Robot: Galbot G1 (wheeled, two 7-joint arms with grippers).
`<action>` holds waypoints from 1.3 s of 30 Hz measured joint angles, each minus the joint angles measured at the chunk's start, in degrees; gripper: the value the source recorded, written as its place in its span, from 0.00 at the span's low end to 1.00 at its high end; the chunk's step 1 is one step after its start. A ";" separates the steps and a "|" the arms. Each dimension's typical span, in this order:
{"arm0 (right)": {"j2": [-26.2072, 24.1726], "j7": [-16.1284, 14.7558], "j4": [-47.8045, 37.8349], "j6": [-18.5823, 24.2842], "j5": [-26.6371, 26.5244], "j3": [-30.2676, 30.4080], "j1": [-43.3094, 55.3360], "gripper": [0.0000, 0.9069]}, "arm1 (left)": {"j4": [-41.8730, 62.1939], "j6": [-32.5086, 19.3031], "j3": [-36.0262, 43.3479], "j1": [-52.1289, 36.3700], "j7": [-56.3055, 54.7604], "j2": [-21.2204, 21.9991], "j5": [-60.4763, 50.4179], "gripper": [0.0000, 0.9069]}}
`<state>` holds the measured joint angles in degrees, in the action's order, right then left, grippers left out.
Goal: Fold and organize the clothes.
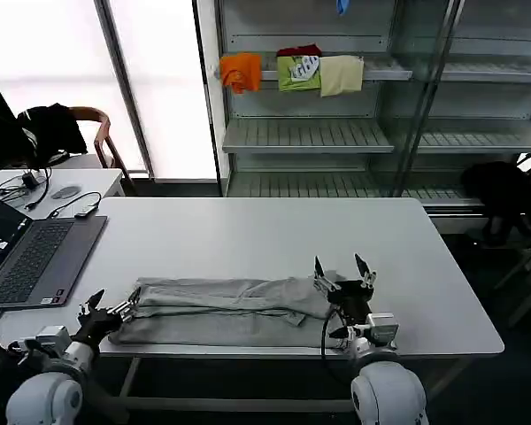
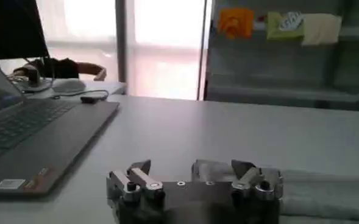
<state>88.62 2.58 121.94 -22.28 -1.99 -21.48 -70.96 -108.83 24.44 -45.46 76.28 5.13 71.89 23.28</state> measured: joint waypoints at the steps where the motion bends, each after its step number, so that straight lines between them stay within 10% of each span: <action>1: 0.05 -0.12 -0.10 0.31 0.00 0.20 0.10 1.00 | 0.18 -0.49 0.17 0.05 -0.33 0.51 -0.17 1.00; 13: 0.56 -0.54 -1.46 2.19 1.77 1.03 1.05 1.00 | 1.35 -2.97 2.04 0.75 -2.17 3.91 -1.92 0.60; 20: 1.28 -0.70 -2.49 3.12 3.35 1.30 0.83 1.00 | 2.13 -3.12 3.00 0.84 -2.31 5.00 -3.01 0.03; 39: 1.60 0.44 -3.11 2.86 4.47 0.99 0.29 1.00 | 3.54 -3.99 3.90 -0.77 -1.54 6.37 -5.64 0.00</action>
<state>90.22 3.02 118.83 -19.43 2.49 -20.49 -70.67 -105.29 20.46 -41.56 75.51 3.59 78.27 17.64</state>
